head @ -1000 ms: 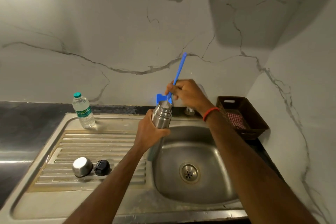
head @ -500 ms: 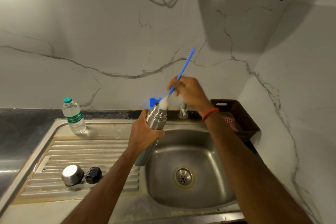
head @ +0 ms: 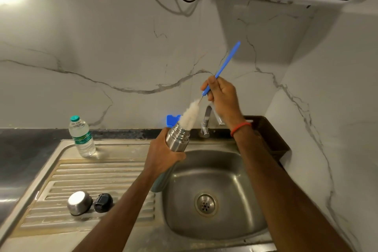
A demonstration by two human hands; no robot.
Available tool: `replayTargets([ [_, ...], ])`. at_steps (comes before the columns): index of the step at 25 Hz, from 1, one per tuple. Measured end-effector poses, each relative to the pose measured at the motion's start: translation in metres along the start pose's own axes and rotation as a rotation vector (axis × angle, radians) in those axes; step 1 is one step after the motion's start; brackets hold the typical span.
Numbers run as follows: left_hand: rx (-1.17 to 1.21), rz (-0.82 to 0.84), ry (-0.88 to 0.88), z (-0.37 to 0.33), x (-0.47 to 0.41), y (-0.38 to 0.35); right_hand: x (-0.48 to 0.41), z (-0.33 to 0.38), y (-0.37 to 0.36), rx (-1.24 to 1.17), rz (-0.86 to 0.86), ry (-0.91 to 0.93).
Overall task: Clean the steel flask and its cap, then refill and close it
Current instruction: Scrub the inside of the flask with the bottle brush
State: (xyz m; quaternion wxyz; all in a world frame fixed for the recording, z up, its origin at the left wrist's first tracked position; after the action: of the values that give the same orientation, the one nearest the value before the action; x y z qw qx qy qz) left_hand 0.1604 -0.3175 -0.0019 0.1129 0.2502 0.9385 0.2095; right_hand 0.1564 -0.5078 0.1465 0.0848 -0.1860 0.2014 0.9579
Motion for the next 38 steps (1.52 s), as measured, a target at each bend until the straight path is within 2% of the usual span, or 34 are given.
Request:
replayTargets([
  [4,0.034,-0.035,0.016,0.000,-0.002,0.000,0.031,-0.023,-0.058,0.129,0.326,-0.074],
  [5,0.040,-0.044,0.025,-0.001,-0.001,0.001,0.028,-0.024,-0.052,0.139,0.319,-0.075],
  [8,0.023,-0.035,0.020,0.000,0.000,0.005,0.001,-0.006,-0.015,0.082,0.100,-0.017],
  [10,-0.025,-0.029,0.000,-0.006,-0.001,0.008,0.002,-0.004,-0.020,0.055,0.004,0.018],
  [11,-0.038,-0.037,-0.003,-0.007,0.000,0.010,0.010,-0.009,-0.034,0.070,0.027,0.002],
  [13,-0.027,-0.071,-0.008,-0.009,-0.002,0.011,0.029,-0.021,-0.062,0.136,0.195,-0.008],
  [15,-0.035,-0.063,0.001,-0.008,0.000,0.011,0.028,-0.020,-0.053,0.130,0.252,-0.026],
  [18,-0.056,-0.036,0.011,0.000,0.003,0.013,0.004,0.003,-0.010,0.043,0.066,0.032],
  [20,-0.092,-0.010,-0.004,-0.001,0.005,0.012,0.009,-0.001,-0.011,0.023,-0.078,0.065],
  [21,-0.104,-0.001,-0.012,-0.002,0.005,0.012,0.018,-0.010,-0.024,0.046,-0.073,0.031],
  [24,-0.080,-0.005,-0.021,-0.004,0.003,0.009,0.047,-0.031,-0.054,0.130,0.187,-0.027],
  [25,-0.076,-0.003,-0.016,-0.004,0.004,0.008,0.042,-0.029,-0.045,0.124,0.172,-0.035],
  [28,-0.083,0.000,-0.018,0.001,0.009,0.009,0.019,-0.004,-0.006,0.028,-0.089,0.024],
  [30,-0.094,0.005,-0.021,-0.003,0.011,0.011,0.023,-0.008,-0.016,0.001,-0.163,0.049],
  [31,-0.084,0.004,-0.016,-0.004,0.012,0.013,0.030,-0.019,-0.032,0.046,-0.096,0.022],
  [33,-0.068,-0.002,-0.018,-0.004,0.011,0.015,0.047,-0.032,-0.057,0.109,0.140,-0.021],
  [34,-0.077,0.000,-0.016,-0.003,0.011,0.016,0.046,-0.030,-0.054,0.109,0.194,-0.035],
  [35,-0.084,0.006,-0.013,-0.004,0.011,0.017,0.036,-0.026,-0.041,0.101,0.169,-0.039],
  [38,-0.109,0.020,-0.024,-0.003,0.008,0.018,0.020,-0.002,-0.012,0.049,-0.092,0.058],
])
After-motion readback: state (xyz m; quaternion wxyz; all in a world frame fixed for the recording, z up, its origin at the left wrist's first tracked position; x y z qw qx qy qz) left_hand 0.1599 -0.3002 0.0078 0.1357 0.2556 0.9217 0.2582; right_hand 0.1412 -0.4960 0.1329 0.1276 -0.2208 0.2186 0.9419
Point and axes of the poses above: each hand's wrist, its own x-axis away from the middle knuckle, its own y-axis out of the back of the hand, z = x × y, the point moved 2 cm from there along -x, towards the middle knuckle, and after that the axes turned 14 degrees about z, right-handed, at the moved point
